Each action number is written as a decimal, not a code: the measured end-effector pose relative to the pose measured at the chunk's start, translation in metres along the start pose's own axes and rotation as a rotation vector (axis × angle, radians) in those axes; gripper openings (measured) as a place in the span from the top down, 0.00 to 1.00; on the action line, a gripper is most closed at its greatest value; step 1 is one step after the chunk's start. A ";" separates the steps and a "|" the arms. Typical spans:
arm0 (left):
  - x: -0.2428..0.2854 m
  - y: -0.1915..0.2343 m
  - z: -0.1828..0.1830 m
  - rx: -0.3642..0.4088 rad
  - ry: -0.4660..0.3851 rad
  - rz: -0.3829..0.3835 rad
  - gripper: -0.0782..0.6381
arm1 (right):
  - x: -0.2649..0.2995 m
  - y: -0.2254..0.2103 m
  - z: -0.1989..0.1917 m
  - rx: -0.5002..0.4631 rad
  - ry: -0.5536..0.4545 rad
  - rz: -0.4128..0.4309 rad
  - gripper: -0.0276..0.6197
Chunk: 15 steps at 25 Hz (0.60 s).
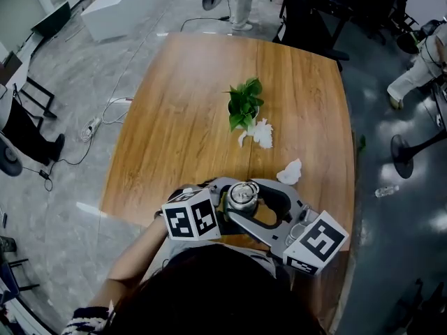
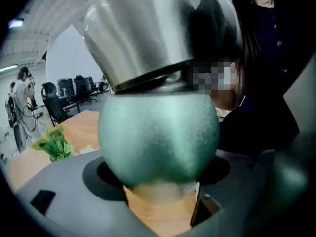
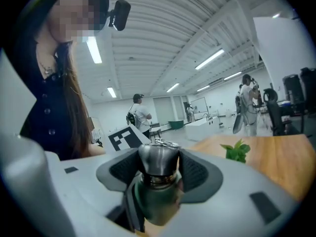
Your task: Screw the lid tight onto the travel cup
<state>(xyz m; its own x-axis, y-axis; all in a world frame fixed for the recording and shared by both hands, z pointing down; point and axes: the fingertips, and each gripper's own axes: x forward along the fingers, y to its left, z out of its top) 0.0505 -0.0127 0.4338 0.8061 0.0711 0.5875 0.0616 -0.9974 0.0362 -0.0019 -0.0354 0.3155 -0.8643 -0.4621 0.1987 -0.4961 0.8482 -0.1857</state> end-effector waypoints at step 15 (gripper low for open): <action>-0.001 -0.004 -0.007 0.065 0.059 -0.028 0.33 | -0.008 0.003 0.003 -0.006 -0.018 0.030 0.55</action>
<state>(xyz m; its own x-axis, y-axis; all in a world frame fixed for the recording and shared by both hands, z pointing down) 0.0455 -0.0088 0.4389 0.7674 0.0962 0.6339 0.1232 -0.9924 0.0014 0.0037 -0.0299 0.3105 -0.8801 -0.4408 0.1762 -0.4695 0.8633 -0.1852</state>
